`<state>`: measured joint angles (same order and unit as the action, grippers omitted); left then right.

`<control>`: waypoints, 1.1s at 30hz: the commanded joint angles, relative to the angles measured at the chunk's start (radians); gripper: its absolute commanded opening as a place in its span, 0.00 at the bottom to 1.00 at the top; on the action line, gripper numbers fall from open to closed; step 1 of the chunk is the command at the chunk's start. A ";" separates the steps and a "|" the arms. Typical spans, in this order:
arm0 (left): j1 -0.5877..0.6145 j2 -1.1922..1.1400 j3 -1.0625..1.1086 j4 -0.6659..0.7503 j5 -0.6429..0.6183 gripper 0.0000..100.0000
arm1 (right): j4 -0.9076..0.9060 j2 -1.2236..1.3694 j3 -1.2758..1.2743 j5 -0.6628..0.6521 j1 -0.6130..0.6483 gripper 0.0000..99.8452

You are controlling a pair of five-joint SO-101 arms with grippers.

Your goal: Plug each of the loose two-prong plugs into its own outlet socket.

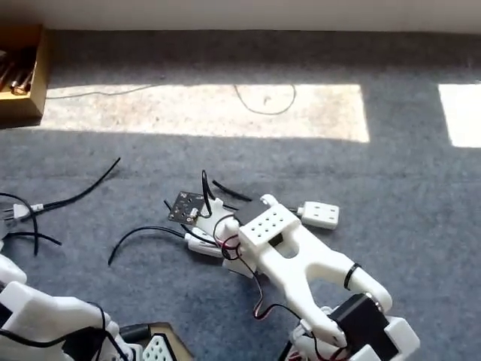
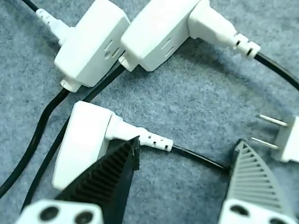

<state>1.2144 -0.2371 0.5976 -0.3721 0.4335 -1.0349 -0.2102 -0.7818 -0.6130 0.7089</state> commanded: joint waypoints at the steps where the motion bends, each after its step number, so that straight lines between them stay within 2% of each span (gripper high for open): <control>1: 0.035 -0.015 0.002 0.005 0.006 0.30 | 0.007 0.015 0.001 0.006 0.001 0.15; 3: 0.035 -0.016 0.002 0.005 0.006 0.30 | 0.007 0.053 0.008 0.006 0.001 0.13; 7: 0.048 -0.015 0.002 0.005 0.006 0.30 | 0.008 0.128 0.012 -0.026 0.001 0.01; 14: 0.050 -0.019 0.001 0.005 0.009 0.30 | -0.001 0.139 0.061 -0.037 -0.045 0.01; 19: 0.048 -0.021 0.008 0.002 0.072 0.30 | -0.130 0.145 0.228 -0.041 -0.137 0.01; 24: 0.053 -0.021 0.008 0.000 0.072 0.30 | -0.196 0.148 0.283 -0.043 -0.142 0.01; 26: 0.053 -0.021 0.008 0.000 0.072 0.30 | -0.213 0.148 0.283 -0.058 -0.140 0.04; 28: 0.054 -0.021 0.008 0.000 0.074 0.30 | -0.236 0.150 0.277 -0.104 -0.140 0.11; 33: 0.054 -0.022 0.008 0.000 0.074 0.30 | -0.236 0.163 0.243 -0.107 -0.140 0.28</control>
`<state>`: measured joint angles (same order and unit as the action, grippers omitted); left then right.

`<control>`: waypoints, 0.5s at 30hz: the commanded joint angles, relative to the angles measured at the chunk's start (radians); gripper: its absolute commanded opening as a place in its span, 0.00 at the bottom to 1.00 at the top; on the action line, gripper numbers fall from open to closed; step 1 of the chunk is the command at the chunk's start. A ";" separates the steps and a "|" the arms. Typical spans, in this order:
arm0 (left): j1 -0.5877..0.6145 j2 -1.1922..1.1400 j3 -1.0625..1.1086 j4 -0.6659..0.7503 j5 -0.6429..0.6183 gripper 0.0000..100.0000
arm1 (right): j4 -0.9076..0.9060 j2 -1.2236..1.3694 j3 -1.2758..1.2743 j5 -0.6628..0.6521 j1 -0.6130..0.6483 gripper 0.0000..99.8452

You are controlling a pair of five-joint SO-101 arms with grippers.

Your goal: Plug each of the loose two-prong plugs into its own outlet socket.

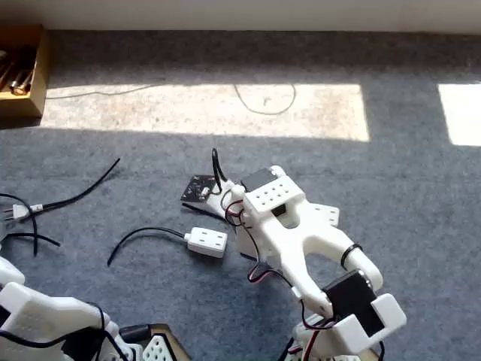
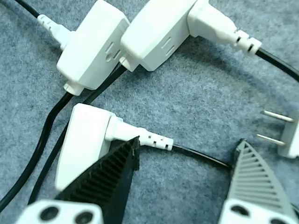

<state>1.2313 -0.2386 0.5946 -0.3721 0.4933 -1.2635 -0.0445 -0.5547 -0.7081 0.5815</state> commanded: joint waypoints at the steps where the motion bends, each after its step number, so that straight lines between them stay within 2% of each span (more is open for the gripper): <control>1: 0.036 -0.021 0.012 0.000 0.014 0.30 | -0.007 0.002 0.024 -0.012 -0.016 0.29; 9: 0.039 -0.021 0.012 0.003 0.015 0.30 | 0.051 0.076 0.071 -0.017 -0.094 0.29; 15: 0.039 -0.022 0.012 0.005 0.017 0.30 | 0.067 0.133 0.077 -0.017 -0.097 0.29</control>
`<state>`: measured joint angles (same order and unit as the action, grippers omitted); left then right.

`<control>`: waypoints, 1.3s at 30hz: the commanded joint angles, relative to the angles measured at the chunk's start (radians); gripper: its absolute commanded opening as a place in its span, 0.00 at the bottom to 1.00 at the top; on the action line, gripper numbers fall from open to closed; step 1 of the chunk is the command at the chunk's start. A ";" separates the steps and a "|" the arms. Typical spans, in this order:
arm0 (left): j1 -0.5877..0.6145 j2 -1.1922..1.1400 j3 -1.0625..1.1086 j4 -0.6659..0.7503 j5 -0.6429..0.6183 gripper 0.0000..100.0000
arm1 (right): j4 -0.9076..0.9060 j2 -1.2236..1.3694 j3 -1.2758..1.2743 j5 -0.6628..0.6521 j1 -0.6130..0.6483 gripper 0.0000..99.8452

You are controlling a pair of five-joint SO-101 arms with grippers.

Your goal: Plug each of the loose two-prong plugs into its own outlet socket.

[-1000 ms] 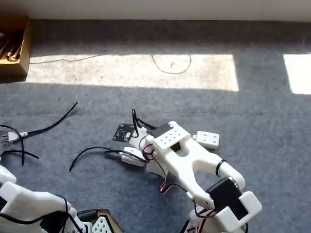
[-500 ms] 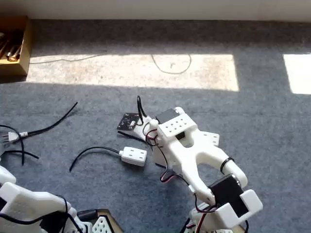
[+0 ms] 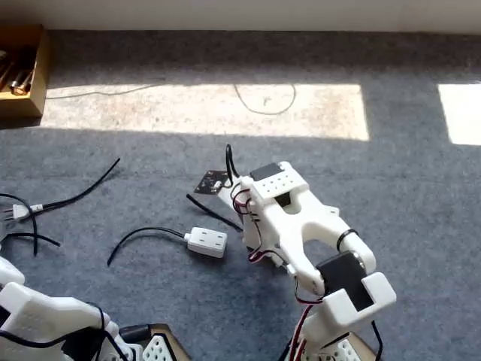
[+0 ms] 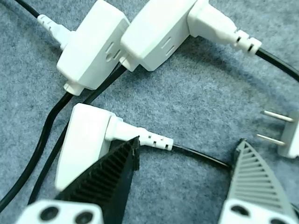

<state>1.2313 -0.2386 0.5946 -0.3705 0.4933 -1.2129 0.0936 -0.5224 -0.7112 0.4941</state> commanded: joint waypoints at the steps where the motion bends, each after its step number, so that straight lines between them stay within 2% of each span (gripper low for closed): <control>1: 0.039 -0.022 0.012 0.003 0.017 0.30 | 0.025 -0.007 0.047 -0.014 -0.010 0.29; 3: 0.039 -0.022 0.012 0.003 0.017 0.30 | 0.039 -0.005 0.047 -0.014 -0.010 0.26; 8: 0.039 -0.022 0.013 0.003 0.017 0.30 | 0.047 -0.005 0.047 -0.009 -0.010 0.02; 9: 0.039 -0.022 0.013 0.003 0.017 0.30 | 0.044 -0.004 0.045 -0.009 -0.010 0.00; 21: 0.039 -0.022 0.013 0.003 0.017 0.30 | -0.018 -0.004 0.044 -0.008 -0.016 0.01; 26: 0.039 -0.022 0.013 0.003 0.017 0.30 | -0.030 -0.002 0.036 -0.008 -0.016 0.11; 39: 0.053 -0.022 0.008 0.003 0.018 0.30 | -0.048 -0.005 0.033 0.012 -0.054 0.11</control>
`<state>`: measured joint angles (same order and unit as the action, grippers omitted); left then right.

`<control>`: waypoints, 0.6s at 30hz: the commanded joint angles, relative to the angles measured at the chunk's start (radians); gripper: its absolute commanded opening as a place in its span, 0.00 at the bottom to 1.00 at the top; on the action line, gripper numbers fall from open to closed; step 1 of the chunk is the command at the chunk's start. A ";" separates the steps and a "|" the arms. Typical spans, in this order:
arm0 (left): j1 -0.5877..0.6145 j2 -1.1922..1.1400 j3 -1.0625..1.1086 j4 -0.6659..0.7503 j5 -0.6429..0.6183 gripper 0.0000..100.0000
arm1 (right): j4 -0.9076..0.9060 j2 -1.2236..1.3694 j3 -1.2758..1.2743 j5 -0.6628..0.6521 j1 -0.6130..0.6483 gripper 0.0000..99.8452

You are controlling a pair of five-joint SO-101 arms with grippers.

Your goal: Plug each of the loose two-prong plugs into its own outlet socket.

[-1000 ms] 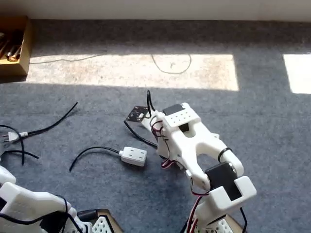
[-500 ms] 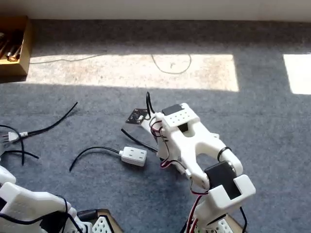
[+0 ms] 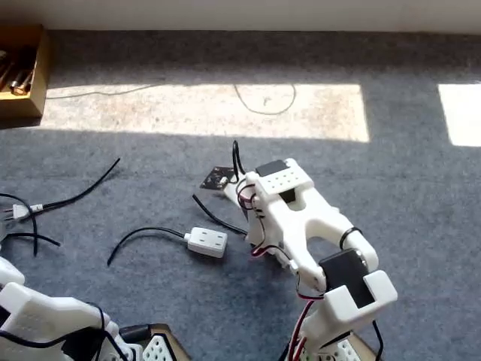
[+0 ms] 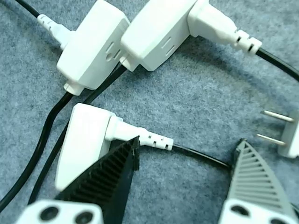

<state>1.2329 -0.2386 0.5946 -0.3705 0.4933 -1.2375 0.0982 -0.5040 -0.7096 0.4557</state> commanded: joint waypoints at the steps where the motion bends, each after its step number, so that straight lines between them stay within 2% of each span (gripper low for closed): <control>1: 0.051 -0.022 0.008 0.003 0.018 0.30 | -0.028 -0.010 0.015 0.011 -0.016 0.11; 5: 0.051 -0.022 0.008 0.003 0.018 0.30 | -0.022 -0.005 0.015 0.008 -0.015 0.10; 8: 0.048 -0.022 0.010 0.003 0.018 0.30 | -0.015 -0.004 0.016 0.011 -0.015 0.00; 13: 0.019 -0.012 0.004 0.003 0.018 0.30 | 0.001 -0.022 0.053 0.014 -0.008 0.01; 16: -0.025 0.021 -0.022 -0.005 0.018 0.31 | -0.007 -0.088 0.174 0.127 0.016 0.01; 18: -0.045 0.077 -0.047 -0.063 0.015 0.31 | -0.007 -0.150 0.282 0.232 0.025 0.01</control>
<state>1.2114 -0.2171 0.5792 -0.3798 0.4994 -1.2467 0.0629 -0.3798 -0.6022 0.4588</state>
